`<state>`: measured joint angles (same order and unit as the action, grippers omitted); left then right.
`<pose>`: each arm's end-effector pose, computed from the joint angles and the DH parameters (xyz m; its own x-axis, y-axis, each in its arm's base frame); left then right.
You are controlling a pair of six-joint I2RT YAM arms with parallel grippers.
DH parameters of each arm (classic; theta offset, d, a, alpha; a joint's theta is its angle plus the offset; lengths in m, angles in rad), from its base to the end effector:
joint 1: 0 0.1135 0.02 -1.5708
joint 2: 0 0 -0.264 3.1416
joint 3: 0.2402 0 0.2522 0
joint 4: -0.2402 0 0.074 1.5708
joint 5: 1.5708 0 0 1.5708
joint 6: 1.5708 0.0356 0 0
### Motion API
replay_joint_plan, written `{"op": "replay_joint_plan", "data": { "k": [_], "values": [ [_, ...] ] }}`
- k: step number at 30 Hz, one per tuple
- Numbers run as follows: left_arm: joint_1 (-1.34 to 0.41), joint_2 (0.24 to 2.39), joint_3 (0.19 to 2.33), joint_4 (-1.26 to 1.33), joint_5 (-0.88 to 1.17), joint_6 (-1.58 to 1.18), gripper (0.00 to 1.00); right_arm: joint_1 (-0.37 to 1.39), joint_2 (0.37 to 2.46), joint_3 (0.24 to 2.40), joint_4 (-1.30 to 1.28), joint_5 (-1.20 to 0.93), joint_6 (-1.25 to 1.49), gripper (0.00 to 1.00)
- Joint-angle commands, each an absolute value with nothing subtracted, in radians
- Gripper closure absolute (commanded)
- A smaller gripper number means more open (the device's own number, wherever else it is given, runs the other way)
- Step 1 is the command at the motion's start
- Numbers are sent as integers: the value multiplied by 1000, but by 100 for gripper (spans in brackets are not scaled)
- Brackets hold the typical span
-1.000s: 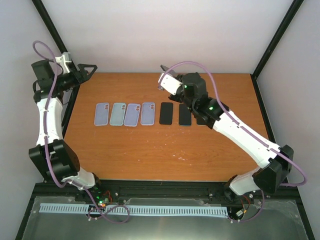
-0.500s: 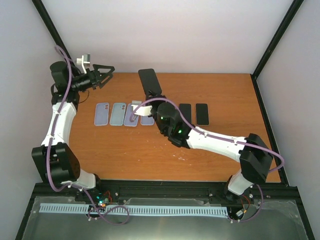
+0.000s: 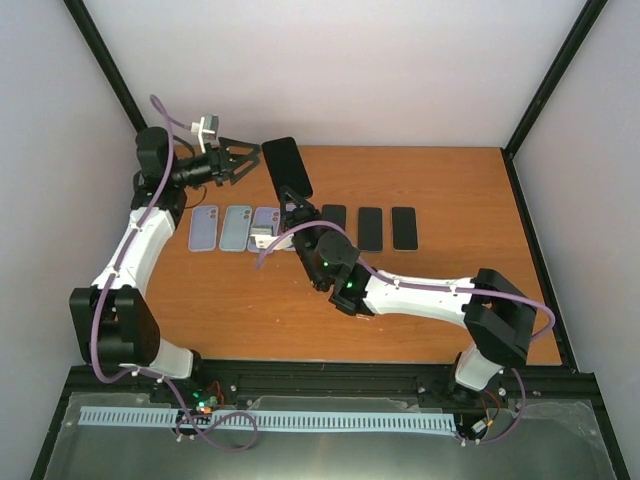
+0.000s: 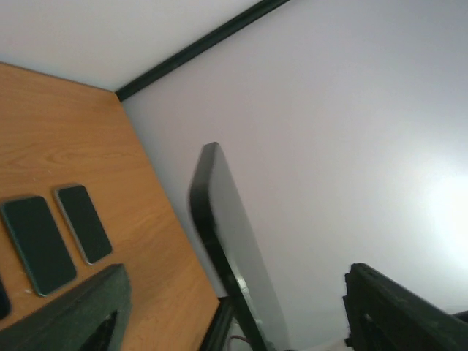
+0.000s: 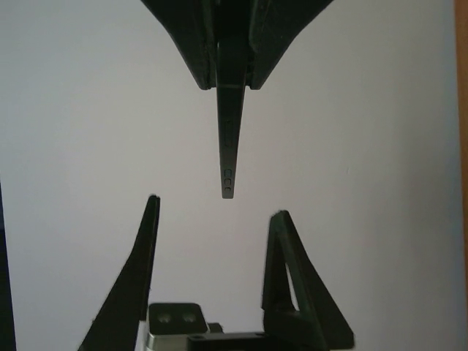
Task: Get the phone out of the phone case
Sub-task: Place the phone at the center of the board.
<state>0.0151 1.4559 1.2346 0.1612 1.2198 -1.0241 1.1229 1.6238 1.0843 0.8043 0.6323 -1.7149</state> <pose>0.3284 -0.0285 0.3753 -0.8274 -0.3062 -0.4708 0.4332 0.1853 -0.8820 0.1810 0.3281 0.3297 0.4588 -0.8884 -0.0145 0.1811 0.1095 -0.9774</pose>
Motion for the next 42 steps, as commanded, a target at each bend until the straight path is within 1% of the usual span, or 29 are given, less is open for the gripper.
{"op": "replay_joint_plan", "data": {
  "k": [1, 4, 6, 7, 12, 16, 18, 22, 23, 25, 27, 32, 34, 36, 37, 39, 41, 42],
  "values": [
    [-42, 1459, 1235, 244, 1231, -1067, 26, 1144, 1642, 1064, 989, 637, -1802, 97],
    [-73, 1456, 1228, 258, 1232, -1073, 40, 1147, 1654, 1052, 1029, 643, -1823, 97],
    [-80, 1457, 1220, 274, 1232, -1088, 46, 1150, 1658, 1045, 1054, 644, -1834, 97],
    [-80, 1460, 1216, 284, 1233, -1100, 50, 1150, 1657, 1041, 1065, 648, -1838, 97],
    [-80, 1461, 1205, 309, 1229, -1127, 79, 1154, 1652, 1018, 1076, 649, -1844, 97],
    [-80, 1440, 1179, 310, 1220, -1117, 92, 1155, 1663, 1003, 1101, 641, -1864, 97],
    [-80, 1426, 1161, 305, 1215, -1109, 98, 1156, 1672, 998, 1122, 642, -1876, 94],
    [-81, 1406, 1154, 275, 1213, -1081, 99, 1157, 1678, 989, 1145, 648, -1885, 86],
    [-80, 1406, 1162, 267, 1213, -1074, 100, 1157, 1678, 989, 1149, 651, -1885, 80],
    [-78, 1411, 1181, 265, 1211, -1069, 100, 1157, 1662, 980, 1141, 652, -1874, 63],
    [-74, 1414, 1198, 265, 1209, -1060, 99, 1157, 1641, 969, 1101, 653, -1842, 52],
    [-48, 1423, 1219, 222, 1207, -1002, 99, 1158, 1595, 947, 1003, 694, -1727, 19],
    [-36, 1437, 1221, 217, 1209, -983, 99, 1159, 1562, 929, 935, 704, -1657, 8],
    [-25, 1447, 1224, 212, 1212, -955, 99, 1156, 1514, 925, 796, 709, -1545, 1],
    [-18, 1452, 1226, 209, 1211, -946, 99, 1152, 1485, 936, 694, 706, -1453, 0],
    [-11, 1463, 1229, 211, 1212, -933, 99, 1135, 1433, 991, 404, 675, -1214, 0],
    [-5, 1468, 1231, 217, 1211, -925, 99, 1100, 1392, 1069, 67, 603, -990, 0],
    [-3, 1472, 1233, 219, 1214, -921, 99, 1079, 1377, 1104, -42, 546, -894, 0]
  ]
}}
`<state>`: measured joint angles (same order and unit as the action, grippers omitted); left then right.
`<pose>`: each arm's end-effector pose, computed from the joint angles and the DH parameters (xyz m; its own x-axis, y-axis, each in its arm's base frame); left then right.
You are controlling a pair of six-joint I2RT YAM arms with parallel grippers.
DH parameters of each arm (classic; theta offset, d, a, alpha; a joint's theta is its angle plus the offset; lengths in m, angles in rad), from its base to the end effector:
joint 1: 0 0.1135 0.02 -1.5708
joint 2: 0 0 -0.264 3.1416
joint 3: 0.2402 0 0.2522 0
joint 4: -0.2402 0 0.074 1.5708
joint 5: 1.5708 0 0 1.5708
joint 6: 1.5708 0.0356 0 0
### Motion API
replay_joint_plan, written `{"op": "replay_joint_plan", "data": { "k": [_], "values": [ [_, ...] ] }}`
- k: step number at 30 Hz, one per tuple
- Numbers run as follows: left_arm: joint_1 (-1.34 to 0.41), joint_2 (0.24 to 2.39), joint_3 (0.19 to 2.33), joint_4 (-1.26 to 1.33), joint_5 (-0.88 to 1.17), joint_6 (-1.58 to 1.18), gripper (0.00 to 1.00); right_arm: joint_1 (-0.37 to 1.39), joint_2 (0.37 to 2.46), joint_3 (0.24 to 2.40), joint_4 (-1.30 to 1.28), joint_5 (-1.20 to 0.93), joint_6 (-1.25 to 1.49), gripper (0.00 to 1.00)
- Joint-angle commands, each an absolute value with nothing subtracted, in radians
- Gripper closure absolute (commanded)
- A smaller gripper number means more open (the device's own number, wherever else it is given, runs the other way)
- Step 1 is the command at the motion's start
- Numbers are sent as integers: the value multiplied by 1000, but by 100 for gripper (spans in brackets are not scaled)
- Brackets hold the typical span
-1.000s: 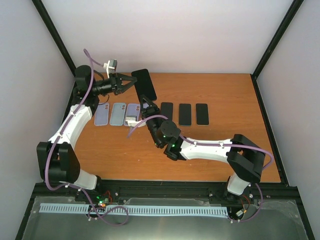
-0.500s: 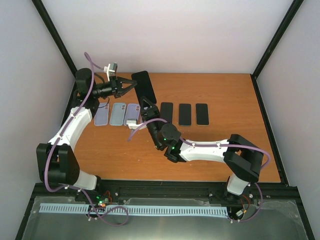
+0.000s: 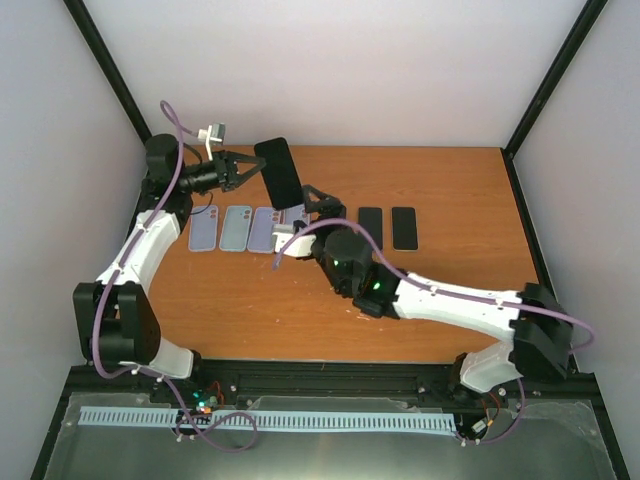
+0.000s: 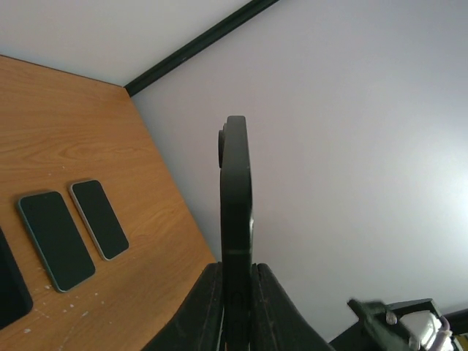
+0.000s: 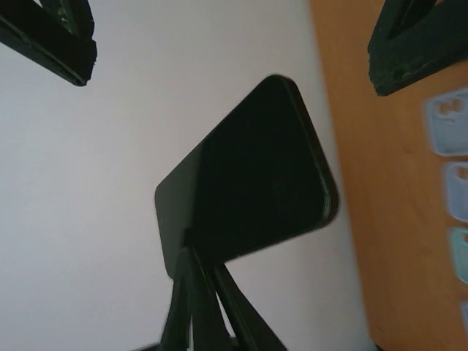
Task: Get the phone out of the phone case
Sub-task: Place the phone at the center of the board.
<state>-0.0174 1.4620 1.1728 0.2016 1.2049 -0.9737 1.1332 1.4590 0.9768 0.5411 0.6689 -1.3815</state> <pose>0.3290 -0.0390 0.3560 -0.8235 -0.2816 -0.4925 0.4541 0.1933 -0.8697 0.1629 0.2960 0.3214 0.4449 -0.8672 -0.2237 -0.0598 0.2204 -0.9736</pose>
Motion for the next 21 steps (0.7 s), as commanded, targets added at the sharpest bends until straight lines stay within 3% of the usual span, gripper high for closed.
{"op": "replay_joint_plan", "data": {
  "k": [1, 8, 17, 21],
  "values": [
    [-3, 1473, 1237, 219, 1222, -910, 99, 1052, 1363, 1133, -130, 472, -819, 0],
    [-6, 1452, 1189, 344, 1289, -878, 99, 795, 1282, 1301, -450, -101, -376, 1],
    [-68, 1423, 1146, 436, 1322, -845, 99, 539, 1334, 1350, -388, -641, 128, 16],
    [-87, 1416, 1118, 465, 1312, -847, 99, 471, 1374, 1328, -322, -781, 232, 23]
  ]
}}
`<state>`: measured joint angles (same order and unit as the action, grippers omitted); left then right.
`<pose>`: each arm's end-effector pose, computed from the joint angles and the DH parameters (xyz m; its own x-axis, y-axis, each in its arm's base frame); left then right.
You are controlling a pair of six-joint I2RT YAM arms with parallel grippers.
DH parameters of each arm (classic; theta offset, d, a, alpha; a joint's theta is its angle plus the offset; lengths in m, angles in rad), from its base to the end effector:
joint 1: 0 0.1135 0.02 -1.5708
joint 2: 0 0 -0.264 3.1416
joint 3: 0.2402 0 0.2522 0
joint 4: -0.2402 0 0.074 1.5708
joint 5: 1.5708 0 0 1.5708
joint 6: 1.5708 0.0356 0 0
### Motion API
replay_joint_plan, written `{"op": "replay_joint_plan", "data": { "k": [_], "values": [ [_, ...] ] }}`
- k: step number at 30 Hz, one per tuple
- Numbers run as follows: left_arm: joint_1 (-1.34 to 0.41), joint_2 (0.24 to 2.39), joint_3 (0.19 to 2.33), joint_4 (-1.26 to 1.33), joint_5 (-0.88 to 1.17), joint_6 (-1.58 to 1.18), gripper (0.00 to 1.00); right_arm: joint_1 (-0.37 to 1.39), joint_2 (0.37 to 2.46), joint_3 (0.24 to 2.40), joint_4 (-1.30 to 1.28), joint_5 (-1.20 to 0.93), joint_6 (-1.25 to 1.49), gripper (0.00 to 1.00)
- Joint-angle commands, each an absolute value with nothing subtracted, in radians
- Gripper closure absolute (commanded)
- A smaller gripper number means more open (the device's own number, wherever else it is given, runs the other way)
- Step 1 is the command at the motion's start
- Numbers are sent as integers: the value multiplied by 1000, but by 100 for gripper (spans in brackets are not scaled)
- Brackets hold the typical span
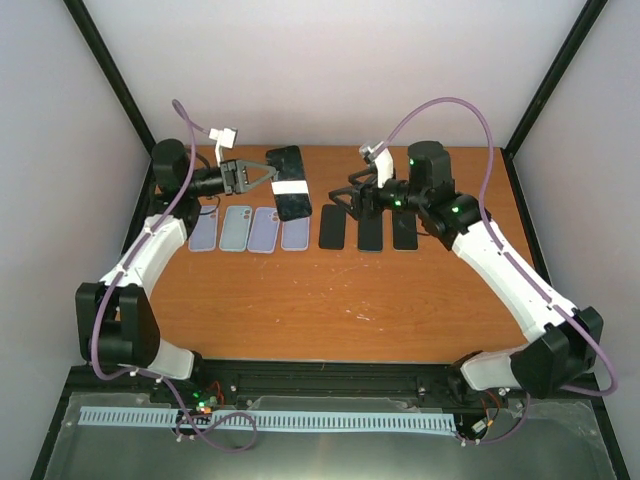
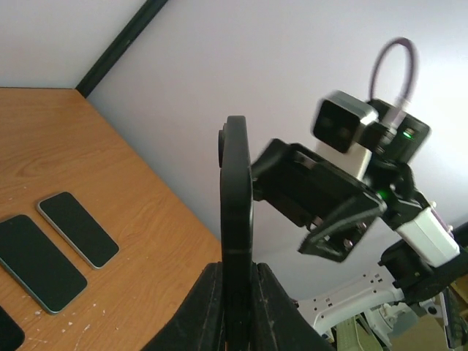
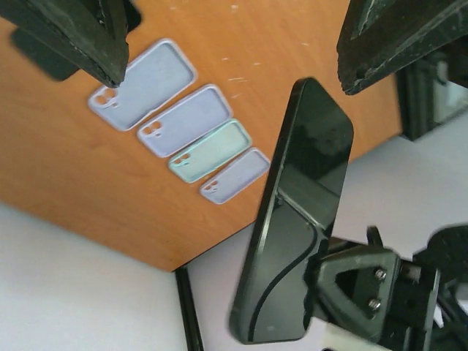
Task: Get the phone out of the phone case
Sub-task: Place the phone at the center of the board.
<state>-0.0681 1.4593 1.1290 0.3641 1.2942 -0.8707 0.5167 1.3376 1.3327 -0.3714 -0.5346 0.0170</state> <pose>0.3224 -0.0563 0.3560 -0.7261 -0.1598 -0.6688 0.6558 0.1316 -0.7434 0.2532 0.1647 0.3907 -0.3337 -0.1728 -0.9267 -0.8315 0.5171 0.2030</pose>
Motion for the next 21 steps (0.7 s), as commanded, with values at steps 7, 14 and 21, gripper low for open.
{"op": "replay_joint_plan", "data": {
  "k": [7, 14, 21],
  "values": [
    [-102, 1407, 1076, 565, 1301, -929, 99, 469, 1421, 1302, -206, -869, 363, 25],
    [-112, 1412, 1051, 654, 1301, -1007, 99, 479, 1502, 1339, -128, -942, 460, 29],
    [-123, 1418, 1032, 737, 1287, -1066, 99, 522, 1523, 1367, -130, -948, 454, 35]
  ]
}}
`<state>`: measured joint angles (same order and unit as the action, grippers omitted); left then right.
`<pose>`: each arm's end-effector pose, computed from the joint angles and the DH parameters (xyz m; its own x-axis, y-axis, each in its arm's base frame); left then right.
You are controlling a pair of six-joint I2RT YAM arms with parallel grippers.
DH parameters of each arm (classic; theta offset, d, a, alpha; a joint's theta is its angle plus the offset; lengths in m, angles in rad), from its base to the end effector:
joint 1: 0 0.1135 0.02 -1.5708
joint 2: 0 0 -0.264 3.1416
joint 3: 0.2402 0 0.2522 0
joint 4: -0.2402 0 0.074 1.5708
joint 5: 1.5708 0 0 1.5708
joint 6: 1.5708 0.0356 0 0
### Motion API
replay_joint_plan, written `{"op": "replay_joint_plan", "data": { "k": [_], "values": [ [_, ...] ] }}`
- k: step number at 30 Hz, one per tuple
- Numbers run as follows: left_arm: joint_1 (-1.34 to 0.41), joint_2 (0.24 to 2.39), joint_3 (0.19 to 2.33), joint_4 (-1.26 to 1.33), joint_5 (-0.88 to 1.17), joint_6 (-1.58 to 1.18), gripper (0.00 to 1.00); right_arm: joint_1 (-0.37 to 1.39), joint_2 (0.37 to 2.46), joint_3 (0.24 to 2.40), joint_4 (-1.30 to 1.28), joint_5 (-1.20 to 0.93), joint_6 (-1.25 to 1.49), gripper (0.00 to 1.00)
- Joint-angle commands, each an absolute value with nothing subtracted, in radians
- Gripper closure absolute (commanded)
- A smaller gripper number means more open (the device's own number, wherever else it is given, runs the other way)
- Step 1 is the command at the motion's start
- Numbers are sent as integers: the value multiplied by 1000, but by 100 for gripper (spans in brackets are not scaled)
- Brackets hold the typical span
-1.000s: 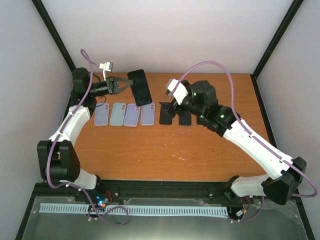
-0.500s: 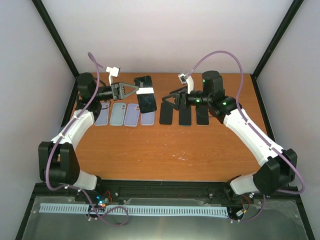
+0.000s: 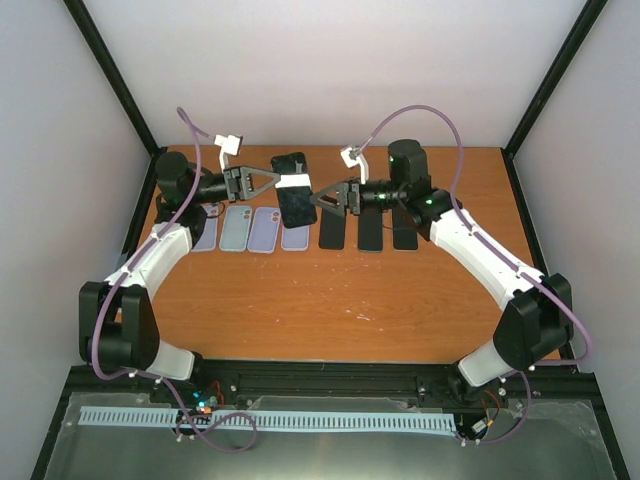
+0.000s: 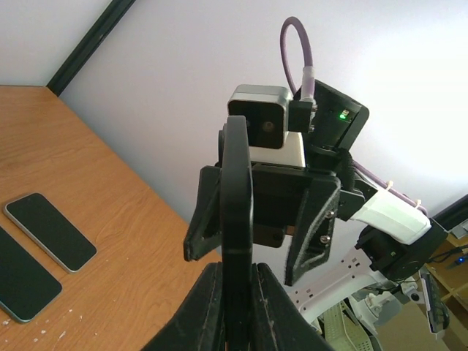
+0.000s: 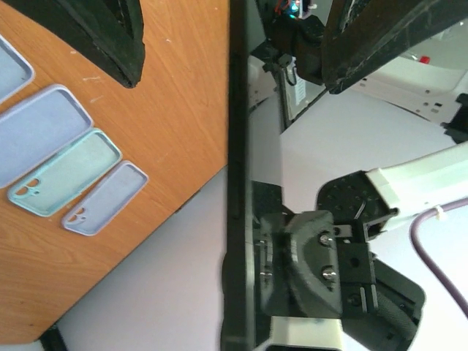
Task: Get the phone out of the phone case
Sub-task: Place the phone at the center of the board.
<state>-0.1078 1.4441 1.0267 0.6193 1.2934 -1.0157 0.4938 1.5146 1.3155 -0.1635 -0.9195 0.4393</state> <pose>0.3114 -0.0681 0.3477 -0.7161 -0.1566 -0.6802 0.6787 0.0717 -0.7309 0.2917 0.1892 0.3535 -0.6834 -0.0750 -0.7262 -0.7198 0.2356 0.6530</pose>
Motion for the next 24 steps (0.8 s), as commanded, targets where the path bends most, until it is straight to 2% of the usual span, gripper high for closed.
{"op": "replay_joint_plan", "data": {
  "k": [1, 7, 17, 18, 20, 21, 22, 24],
  "values": [
    [-125, 1420, 1033, 741, 1286, -1068, 99, 526, 1528, 1369, -129, -950, 456, 36],
    [-137, 1422, 1034, 741, 1272, -1063, 99, 534, 1559, 1384, -91, -982, 508, 52],
    [-142, 1428, 1036, 705, 1244, -1041, 99, 533, 1558, 1394, -84, -1000, 522, 95],
    [-143, 1427, 1036, 696, 1239, -1034, 99, 532, 1554, 1394, -89, -1001, 519, 97],
    [-143, 1426, 1040, 665, 1230, -1012, 89, 525, 1542, 1395, -106, -1000, 505, 97],
    [-143, 1426, 1048, 635, 1226, -992, 78, 521, 1533, 1392, -118, -999, 494, 97],
    [-143, 1427, 1062, 591, 1220, -963, 60, 512, 1523, 1391, -133, -994, 475, 97],
    [-142, 1430, 1100, 481, 1198, -881, 33, 503, 1494, 1382, -171, -964, 430, 97]
  ]
}}
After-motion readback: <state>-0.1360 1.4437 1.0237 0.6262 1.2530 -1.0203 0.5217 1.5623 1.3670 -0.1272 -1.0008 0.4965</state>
